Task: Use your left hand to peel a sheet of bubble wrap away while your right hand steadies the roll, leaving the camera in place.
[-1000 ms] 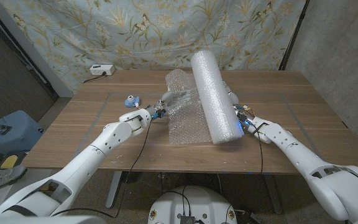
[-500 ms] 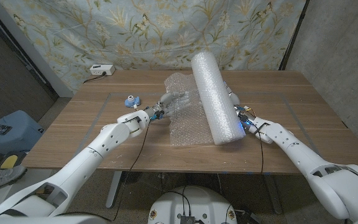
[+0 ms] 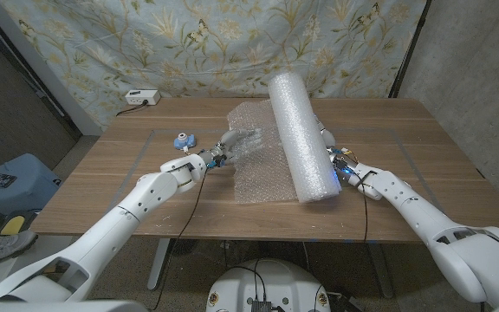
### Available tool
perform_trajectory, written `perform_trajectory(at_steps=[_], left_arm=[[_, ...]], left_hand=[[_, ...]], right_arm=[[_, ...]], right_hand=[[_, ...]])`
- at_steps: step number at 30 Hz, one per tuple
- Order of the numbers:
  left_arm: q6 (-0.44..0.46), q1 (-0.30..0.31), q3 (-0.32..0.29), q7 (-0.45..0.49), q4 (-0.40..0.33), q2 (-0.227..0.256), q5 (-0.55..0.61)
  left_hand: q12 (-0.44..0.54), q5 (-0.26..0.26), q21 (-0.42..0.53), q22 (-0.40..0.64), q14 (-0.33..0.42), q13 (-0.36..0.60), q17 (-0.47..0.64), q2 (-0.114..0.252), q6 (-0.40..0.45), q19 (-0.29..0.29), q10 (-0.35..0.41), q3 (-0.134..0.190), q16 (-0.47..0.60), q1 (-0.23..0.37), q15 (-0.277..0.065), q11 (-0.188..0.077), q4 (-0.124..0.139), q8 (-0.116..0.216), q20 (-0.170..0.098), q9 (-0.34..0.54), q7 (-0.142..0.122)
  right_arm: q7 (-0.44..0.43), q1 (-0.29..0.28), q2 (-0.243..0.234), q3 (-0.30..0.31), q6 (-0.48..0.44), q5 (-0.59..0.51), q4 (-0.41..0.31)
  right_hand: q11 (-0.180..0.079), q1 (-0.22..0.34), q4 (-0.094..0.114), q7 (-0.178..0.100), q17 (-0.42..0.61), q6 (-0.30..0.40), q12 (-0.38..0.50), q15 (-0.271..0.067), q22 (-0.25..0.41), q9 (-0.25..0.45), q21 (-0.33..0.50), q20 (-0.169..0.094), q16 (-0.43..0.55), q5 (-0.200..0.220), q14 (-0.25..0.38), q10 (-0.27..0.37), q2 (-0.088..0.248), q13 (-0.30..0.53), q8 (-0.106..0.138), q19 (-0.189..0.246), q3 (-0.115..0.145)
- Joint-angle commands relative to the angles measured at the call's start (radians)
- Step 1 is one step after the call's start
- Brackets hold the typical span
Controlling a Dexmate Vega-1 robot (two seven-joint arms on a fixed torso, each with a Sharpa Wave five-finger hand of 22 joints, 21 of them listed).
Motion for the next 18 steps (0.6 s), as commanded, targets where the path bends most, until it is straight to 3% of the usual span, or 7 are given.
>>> perform_trajectory(at_steps=[1, 18], left_arm=[[0.008, 0.005, -0.007, 0.011, -0.010, 0.007, -0.015], [0.023, 0.018, -0.036, 0.046, -0.017, 0.022, -0.048]], left_hand=[[-0.002, 0.001, 0.007, 0.001, 0.001, 0.003, 0.004, -0.003, 0.021, -0.002, 0.015, 0.005, 0.008, -0.007, -0.005, -0.007, 0.000, -0.006, -0.001, 0.003, 0.026], [-0.007, 0.001, 0.016, 0.000, 0.001, 0.006, 0.005, -0.003, 0.023, -0.005, 0.018, 0.006, 0.008, -0.007, -0.007, -0.007, -0.001, -0.009, -0.002, 0.006, 0.025]], right_arm=[[-0.006, 0.004, -0.008, 0.001, -0.029, -0.001, 0.005], [-0.026, 0.045, -0.025, -0.026, -0.145, -0.010, 0.041]], right_hand=[[0.007, -0.008, -0.003, 0.002, 0.002, -0.004, -0.004, 0.004, 0.003, 0.001, 0.009, 0.004, 0.000, 0.010, 0.004, -0.002, -0.001, 0.005, 0.007, 0.008, -0.005], [0.008, -0.024, 0.005, 0.007, 0.003, -0.003, -0.006, 0.006, 0.003, 0.001, 0.014, 0.003, 0.004, 0.014, 0.014, 0.006, 0.005, 0.005, 0.011, 0.024, -0.009]])
